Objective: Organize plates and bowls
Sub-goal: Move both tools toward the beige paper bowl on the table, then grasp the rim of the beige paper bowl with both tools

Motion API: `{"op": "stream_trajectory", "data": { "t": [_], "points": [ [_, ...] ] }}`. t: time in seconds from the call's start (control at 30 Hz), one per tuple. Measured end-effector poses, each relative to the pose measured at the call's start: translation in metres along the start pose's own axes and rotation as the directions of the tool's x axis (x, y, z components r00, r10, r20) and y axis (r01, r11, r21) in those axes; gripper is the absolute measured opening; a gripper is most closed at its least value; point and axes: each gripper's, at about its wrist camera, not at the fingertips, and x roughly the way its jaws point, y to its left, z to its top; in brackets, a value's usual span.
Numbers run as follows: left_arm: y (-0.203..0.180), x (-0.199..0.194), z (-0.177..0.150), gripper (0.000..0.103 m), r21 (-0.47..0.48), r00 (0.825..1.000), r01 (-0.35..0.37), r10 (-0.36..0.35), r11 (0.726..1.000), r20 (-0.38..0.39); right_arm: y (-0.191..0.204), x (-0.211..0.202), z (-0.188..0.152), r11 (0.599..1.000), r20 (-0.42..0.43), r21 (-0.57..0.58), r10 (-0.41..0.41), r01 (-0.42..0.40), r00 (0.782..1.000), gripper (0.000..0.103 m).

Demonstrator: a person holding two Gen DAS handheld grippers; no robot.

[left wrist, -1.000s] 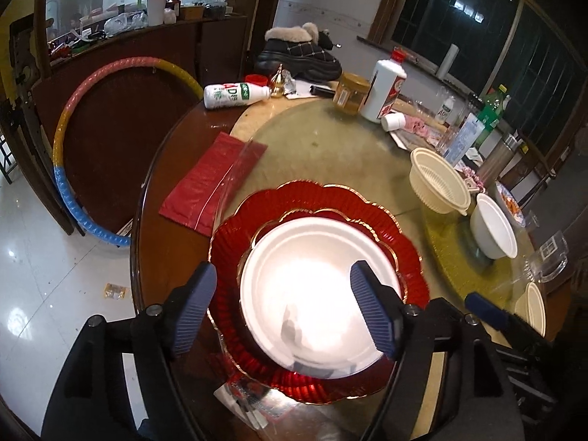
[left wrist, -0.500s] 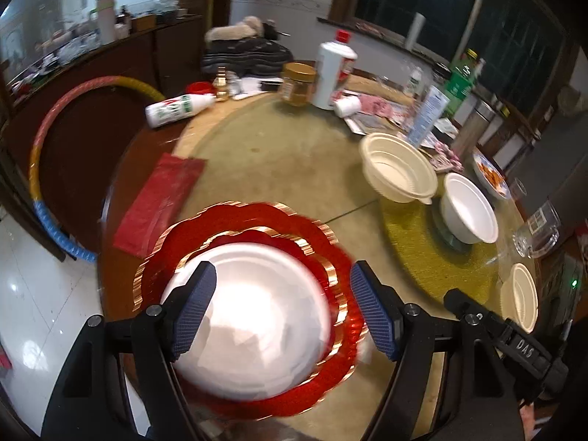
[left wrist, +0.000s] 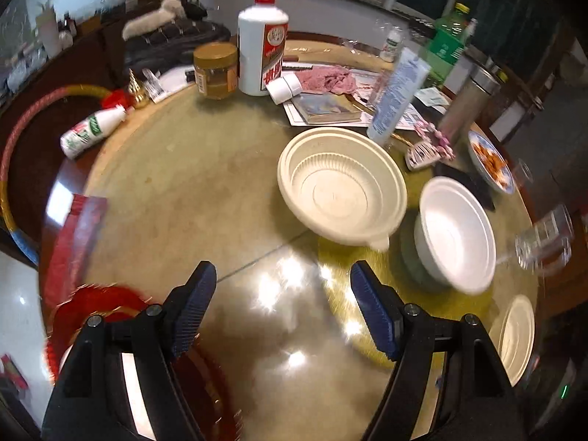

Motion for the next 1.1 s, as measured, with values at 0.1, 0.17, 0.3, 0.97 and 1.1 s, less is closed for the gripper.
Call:
{"op": "stream_trajectory", "data": {
  "t": [0.1,0.17,0.3,0.97,1.1],
  "points": [
    [0.002,0.026,0.016,0.075,-0.071,0.999,0.028,-0.031,0.997,-0.044,-0.001,-0.001,0.002,1.0,-0.003,-0.007,0.008,-0.008,1.0,0.103],
    [0.005,0.044,0.026,0.075,-0.115,0.997,0.029,-0.037,0.993,-0.067,0.002,0.0,0.002,1.0,0.0,-0.018,0.014,-0.014,1.0,0.103],
    [0.013,0.066,0.036,0.075,-0.198,0.994,0.041,-0.06,0.979,-0.087,0.006,0.0,0.0,1.0,0.006,-0.03,0.011,-0.011,1.0,0.103],
    [0.006,0.113,0.05,0.028,-0.195,0.986,0.052,-0.082,0.979,-0.147,0.019,0.015,0.009,0.992,0.023,-0.088,-0.088,0.09,0.996,0.093],
    [0.0,0.115,0.048,0.018,-0.154,0.985,0.037,-0.062,0.987,-0.163,0.035,0.035,0.029,0.988,0.024,-0.112,-0.102,0.104,0.995,0.089]
  ]
}}
